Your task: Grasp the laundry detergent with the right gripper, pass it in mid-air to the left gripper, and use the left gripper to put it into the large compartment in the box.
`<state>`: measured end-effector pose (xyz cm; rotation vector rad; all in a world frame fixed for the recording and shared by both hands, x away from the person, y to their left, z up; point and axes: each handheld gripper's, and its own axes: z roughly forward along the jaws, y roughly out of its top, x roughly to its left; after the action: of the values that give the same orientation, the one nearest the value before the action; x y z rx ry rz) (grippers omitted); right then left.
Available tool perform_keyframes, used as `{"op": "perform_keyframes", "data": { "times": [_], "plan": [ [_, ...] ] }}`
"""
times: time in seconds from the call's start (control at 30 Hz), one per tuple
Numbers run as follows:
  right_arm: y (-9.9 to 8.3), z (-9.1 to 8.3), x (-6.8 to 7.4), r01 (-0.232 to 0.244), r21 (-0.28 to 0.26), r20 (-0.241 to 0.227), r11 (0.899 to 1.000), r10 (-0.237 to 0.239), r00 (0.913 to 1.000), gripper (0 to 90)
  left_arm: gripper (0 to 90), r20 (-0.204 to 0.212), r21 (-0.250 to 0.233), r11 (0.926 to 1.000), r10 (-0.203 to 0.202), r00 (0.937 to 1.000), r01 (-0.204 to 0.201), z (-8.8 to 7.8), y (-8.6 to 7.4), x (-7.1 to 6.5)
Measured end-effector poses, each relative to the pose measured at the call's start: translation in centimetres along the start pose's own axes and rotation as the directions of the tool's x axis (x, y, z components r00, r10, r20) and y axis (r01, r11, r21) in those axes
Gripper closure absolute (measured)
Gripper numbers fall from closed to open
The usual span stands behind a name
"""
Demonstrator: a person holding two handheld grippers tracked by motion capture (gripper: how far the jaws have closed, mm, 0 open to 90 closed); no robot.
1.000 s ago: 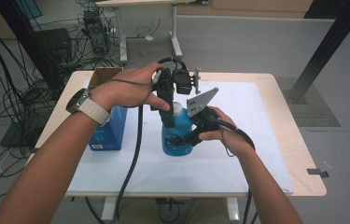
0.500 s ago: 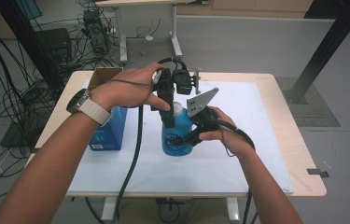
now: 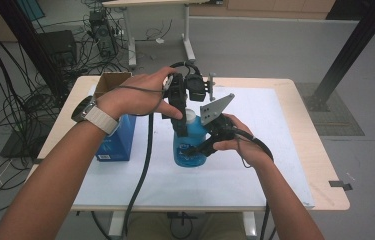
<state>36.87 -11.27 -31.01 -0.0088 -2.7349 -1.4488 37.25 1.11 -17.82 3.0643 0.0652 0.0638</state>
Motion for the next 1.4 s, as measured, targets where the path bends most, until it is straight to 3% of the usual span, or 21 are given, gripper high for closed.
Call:
{"op": "perform_keyframes", "data": {
  "times": [0.87, 1.33, 1.4],
  "plan": [
    [0.2, 0.0, 0.0, 0.001, 0.002, 0.0, 1.0, -0.001, 1.0, 43.7, 8.7, 0.003, -0.002, 1.0, 0.007, 1.0, -0.007, 0.1, 0.2, -0.1],
    [0.6, 0.1, 0.2, -0.008, 0.006, -0.008, 1.0, 0.008, 0.9999, 43.7, 8.8, 0.012, -0.004, 0.9998, 0.021, 0.9997, -0.021, 1.0, 0.8, -0.1],
    [0.7, 0.1, 0.1, 0.01, -0.004, -0.004, 1.0, -0.01, 0.9999, 43.8, 8.9, 0.011, -0.008, 0.9997, 0.025, 0.9996, -0.025, 1.1, 0.9, -0.1]
  ]
}}
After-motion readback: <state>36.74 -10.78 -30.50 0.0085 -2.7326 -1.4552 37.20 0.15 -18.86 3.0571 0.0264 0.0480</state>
